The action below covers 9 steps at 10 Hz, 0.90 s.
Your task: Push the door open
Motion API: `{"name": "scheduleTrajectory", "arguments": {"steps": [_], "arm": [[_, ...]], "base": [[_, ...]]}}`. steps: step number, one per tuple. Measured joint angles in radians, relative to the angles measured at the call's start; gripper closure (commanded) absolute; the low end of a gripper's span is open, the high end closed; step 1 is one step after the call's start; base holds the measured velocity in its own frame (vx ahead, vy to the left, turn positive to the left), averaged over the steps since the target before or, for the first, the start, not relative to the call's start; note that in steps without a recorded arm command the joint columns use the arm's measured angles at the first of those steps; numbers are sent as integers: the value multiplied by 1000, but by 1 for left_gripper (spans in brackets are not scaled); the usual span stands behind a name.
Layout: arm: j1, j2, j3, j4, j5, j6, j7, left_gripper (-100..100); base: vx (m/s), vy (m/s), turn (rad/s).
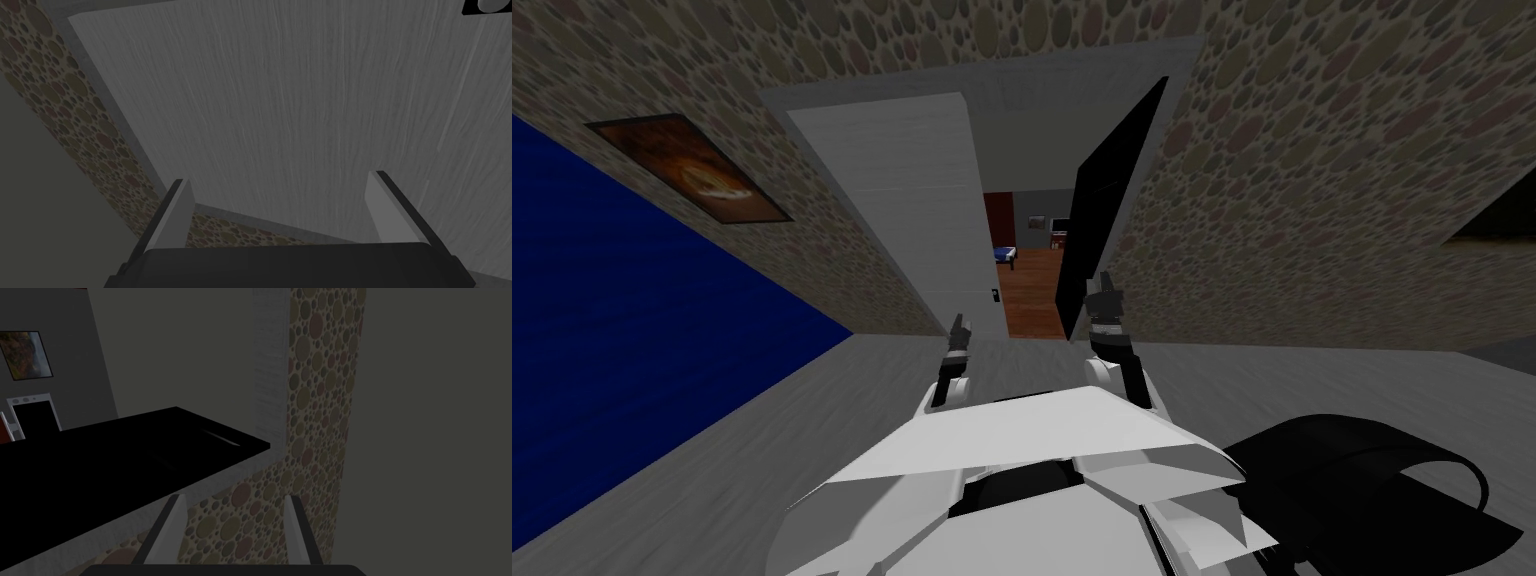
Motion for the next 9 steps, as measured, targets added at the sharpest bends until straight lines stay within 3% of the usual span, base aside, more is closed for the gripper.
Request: {"name": "scheduleTrajectory", "arguments": {"steps": [9], "arm": [[-98,-3,7,233,-30,-47,7,-100]], "base": [[69,16,-4]]}}
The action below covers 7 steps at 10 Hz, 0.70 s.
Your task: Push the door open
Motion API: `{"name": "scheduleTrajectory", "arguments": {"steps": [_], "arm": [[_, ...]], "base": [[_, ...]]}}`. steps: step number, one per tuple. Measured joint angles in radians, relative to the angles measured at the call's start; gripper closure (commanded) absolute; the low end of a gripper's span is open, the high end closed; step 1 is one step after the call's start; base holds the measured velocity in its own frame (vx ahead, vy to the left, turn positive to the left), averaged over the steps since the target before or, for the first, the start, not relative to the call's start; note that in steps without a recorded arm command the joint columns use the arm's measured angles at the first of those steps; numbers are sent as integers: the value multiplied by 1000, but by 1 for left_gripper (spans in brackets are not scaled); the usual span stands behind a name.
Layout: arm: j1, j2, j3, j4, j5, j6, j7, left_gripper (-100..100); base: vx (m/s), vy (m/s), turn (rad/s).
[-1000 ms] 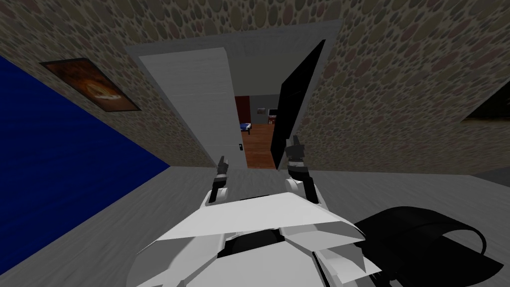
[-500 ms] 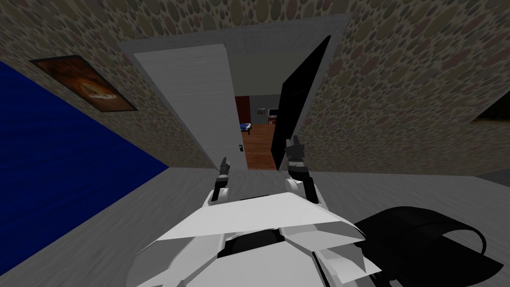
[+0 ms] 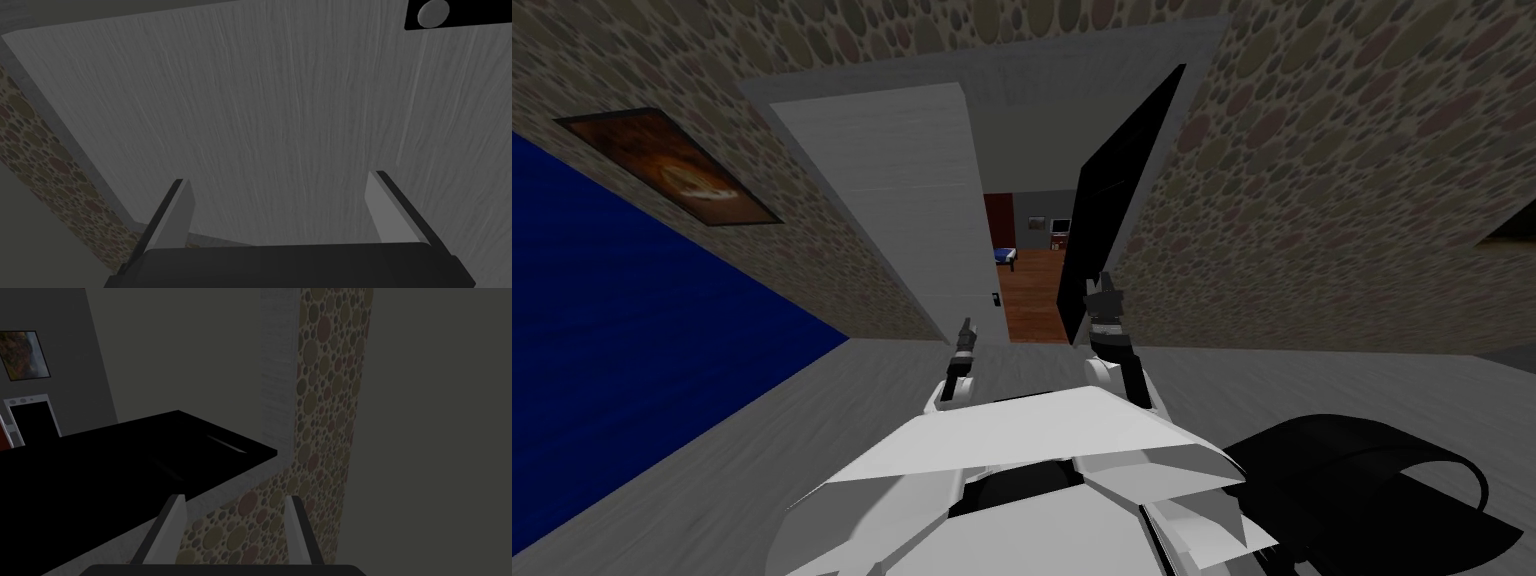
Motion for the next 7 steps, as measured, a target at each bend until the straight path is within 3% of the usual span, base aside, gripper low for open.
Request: {"name": "scheduleTrajectory", "arguments": {"steps": [7], "arm": [[-89,-7,9,220,-23,-48,7,-100]], "base": [[96,22,-4]]}}
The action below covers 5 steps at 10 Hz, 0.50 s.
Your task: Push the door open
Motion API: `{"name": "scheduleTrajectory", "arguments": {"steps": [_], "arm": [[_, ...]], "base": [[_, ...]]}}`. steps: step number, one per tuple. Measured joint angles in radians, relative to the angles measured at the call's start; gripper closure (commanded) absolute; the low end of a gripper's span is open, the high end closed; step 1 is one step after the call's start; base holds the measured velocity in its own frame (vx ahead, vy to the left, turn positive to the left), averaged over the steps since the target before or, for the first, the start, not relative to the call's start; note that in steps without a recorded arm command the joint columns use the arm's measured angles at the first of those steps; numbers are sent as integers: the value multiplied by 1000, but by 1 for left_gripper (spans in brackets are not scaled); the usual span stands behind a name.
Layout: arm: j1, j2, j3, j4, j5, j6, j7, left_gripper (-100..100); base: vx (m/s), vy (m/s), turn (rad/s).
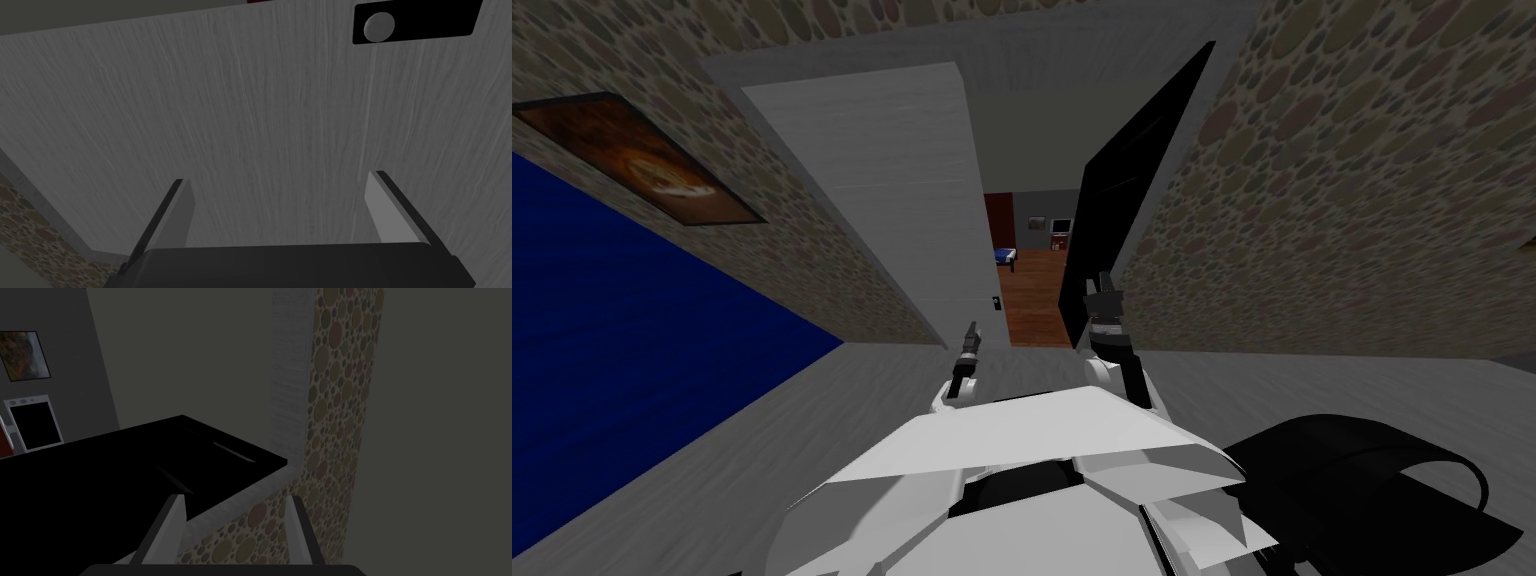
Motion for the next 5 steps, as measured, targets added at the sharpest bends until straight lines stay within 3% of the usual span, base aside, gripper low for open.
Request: {"name": "scheduleTrajectory", "arguments": {"steps": [5], "arm": [[-64,-15,5,152,-19,-30,2,-100]], "base": [[99,22,-4]]}}
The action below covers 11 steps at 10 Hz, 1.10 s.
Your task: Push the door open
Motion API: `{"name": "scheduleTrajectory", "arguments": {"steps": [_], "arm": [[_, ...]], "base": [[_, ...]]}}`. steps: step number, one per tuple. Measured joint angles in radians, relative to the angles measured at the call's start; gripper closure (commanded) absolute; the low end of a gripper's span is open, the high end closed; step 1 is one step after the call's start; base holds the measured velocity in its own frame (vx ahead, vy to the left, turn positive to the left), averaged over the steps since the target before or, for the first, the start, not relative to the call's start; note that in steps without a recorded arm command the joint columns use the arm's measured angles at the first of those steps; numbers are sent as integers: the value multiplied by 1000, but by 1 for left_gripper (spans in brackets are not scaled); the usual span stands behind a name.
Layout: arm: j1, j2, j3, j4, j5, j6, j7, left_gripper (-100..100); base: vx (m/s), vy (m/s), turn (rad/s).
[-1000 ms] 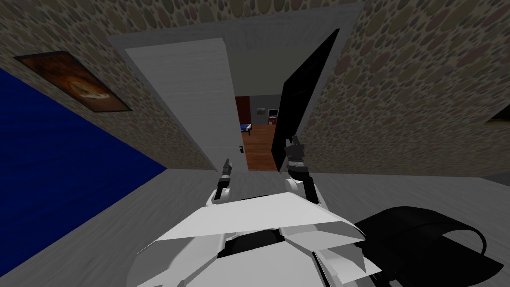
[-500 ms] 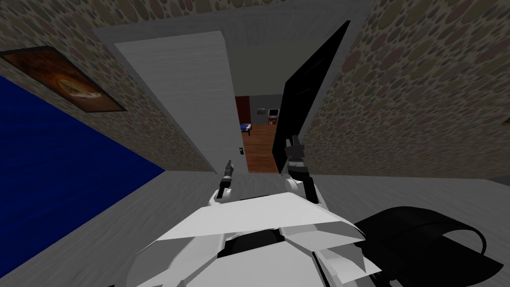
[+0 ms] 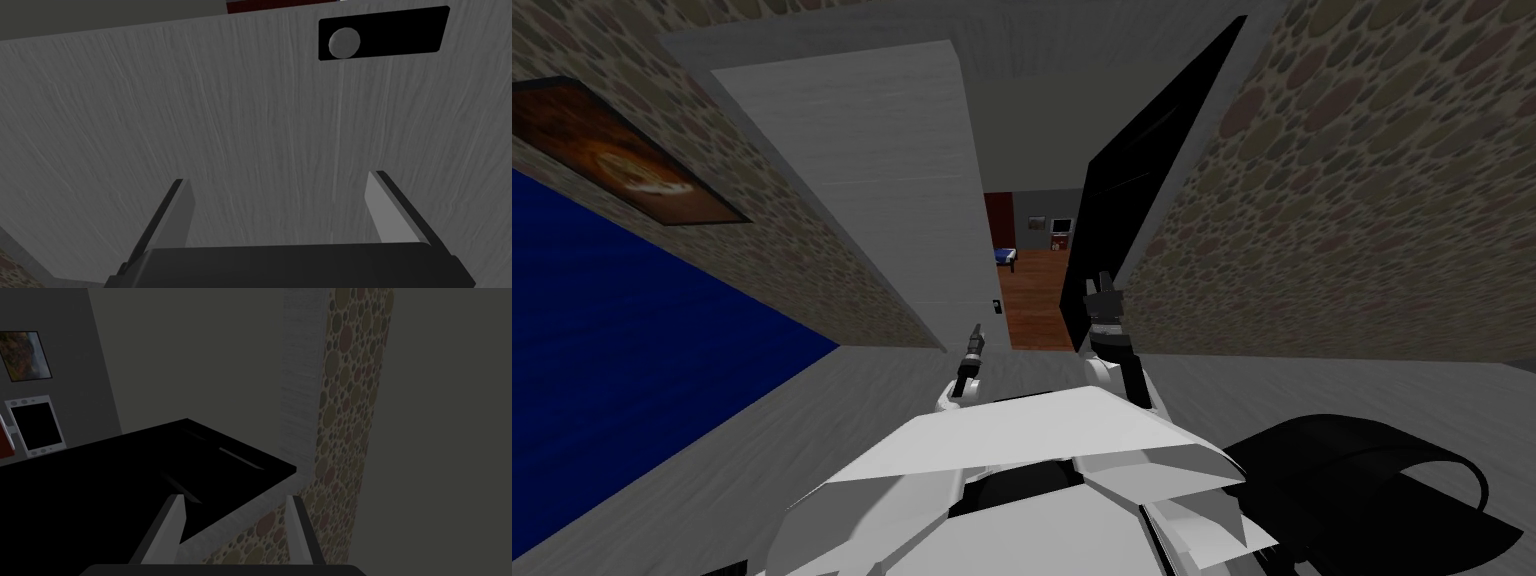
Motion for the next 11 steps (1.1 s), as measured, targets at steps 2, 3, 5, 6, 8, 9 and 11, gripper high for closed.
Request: {"name": "scheduleTrajectory", "arguments": {"steps": [2,3,5,6,8,9,11], "arm": [[-23,-3,2,60,-6,-12,3,-100],[-35,-5,3,86,-9,-17,5,-100],[-51,-10,4,128,-16,-23,8,-100],[-57,-14,4,148,-19,-28,8,-100],[-65,-19,4,165,-23,-26,9,-100],[-76,-19,5,189,-24,-33,9,-100],[-102,-24,9,246,-28,-49,11,-100]], "base": [[91,16,-3],[75,9,-4],[94,24,-3],[104,25,-5],[59,9,0],[74,14,-3],[138,24,-5]]}}
